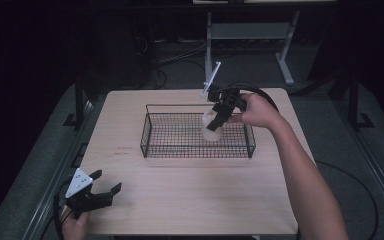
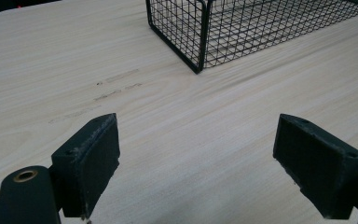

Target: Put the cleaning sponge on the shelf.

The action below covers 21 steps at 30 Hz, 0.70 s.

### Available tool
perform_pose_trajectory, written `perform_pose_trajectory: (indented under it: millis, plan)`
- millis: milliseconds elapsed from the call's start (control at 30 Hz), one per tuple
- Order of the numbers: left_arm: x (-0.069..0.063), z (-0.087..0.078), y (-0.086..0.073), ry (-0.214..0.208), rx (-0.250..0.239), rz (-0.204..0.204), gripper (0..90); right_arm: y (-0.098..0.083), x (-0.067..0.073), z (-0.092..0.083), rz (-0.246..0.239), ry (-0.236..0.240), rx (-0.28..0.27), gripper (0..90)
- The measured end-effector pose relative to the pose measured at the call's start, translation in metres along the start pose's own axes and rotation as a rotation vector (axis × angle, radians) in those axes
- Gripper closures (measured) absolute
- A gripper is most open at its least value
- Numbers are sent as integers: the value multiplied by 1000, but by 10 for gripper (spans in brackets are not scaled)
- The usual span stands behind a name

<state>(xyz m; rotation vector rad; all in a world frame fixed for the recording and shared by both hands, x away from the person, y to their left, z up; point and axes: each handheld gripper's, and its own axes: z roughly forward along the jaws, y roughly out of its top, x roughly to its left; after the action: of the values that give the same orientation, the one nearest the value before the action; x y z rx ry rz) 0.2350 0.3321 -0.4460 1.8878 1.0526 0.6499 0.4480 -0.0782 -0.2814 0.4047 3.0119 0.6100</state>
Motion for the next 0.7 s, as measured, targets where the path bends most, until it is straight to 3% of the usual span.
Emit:
perform_pose_trajectory:
  millis: [700]
  plan:
    - [0, -2, -1, 4, 0, -2, 137, -1, -27, 29, 56, 5, 11, 287]
